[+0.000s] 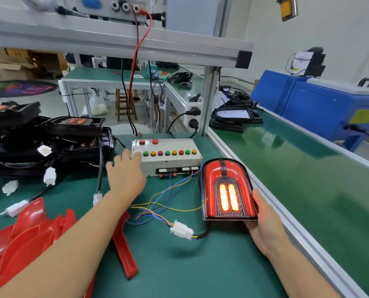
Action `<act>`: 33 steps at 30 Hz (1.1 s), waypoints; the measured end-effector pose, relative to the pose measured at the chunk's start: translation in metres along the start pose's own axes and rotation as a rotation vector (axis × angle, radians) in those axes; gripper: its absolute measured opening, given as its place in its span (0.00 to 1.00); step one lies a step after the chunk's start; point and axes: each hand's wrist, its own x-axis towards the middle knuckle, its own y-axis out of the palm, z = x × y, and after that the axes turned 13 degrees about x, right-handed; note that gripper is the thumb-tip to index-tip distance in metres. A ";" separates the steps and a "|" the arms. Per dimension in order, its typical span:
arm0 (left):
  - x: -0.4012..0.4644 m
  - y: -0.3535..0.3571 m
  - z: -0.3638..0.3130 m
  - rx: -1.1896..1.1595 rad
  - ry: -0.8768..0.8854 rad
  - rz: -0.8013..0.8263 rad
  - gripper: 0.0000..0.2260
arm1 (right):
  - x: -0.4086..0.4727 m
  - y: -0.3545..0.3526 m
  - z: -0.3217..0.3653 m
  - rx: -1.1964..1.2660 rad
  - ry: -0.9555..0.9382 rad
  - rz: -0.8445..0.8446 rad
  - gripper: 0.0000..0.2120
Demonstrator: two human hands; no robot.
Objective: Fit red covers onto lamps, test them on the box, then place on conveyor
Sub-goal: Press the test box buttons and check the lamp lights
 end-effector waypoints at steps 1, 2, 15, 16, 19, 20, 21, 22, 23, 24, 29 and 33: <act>0.000 -0.004 -0.003 0.006 -0.023 0.013 0.26 | 0.000 0.000 0.000 -0.003 0.001 0.008 0.18; 0.000 -0.008 -0.009 0.006 -0.029 0.028 0.26 | 0.000 0.001 0.001 -0.004 0.005 0.016 0.19; -0.003 -0.017 -0.104 -0.200 0.145 0.179 0.30 | 0.003 -0.003 0.004 0.081 0.065 0.034 0.15; -0.004 -0.016 -0.105 -0.191 0.132 0.176 0.31 | 0.003 -0.003 0.005 0.083 0.070 0.037 0.16; -0.003 -0.017 -0.104 -0.175 0.077 0.162 0.34 | 0.002 -0.003 0.006 0.090 0.085 0.037 0.16; -0.003 -0.018 -0.103 -0.169 0.063 0.167 0.35 | 0.002 -0.003 0.006 0.081 0.087 0.038 0.16; -0.003 -0.019 -0.103 -0.161 0.055 0.181 0.36 | 0.002 -0.002 0.007 0.071 0.087 0.039 0.16; -0.002 -0.020 -0.102 -0.152 0.053 0.199 0.36 | 0.002 -0.002 0.007 0.063 0.086 0.040 0.17; -0.002 -0.021 -0.102 -0.143 0.055 0.215 0.36 | 0.001 -0.001 0.008 0.060 0.085 0.040 0.17; -0.001 -0.021 -0.102 -0.133 0.058 0.224 0.37 | 0.001 -0.001 0.008 0.062 0.083 0.041 0.17; 0.002 -0.026 -0.104 -0.131 0.064 0.274 0.39 | -0.002 0.002 0.009 0.064 0.080 0.042 0.16; 0.003 -0.032 -0.106 -0.127 0.074 0.311 0.39 | -0.004 0.003 0.011 0.063 0.092 0.046 0.17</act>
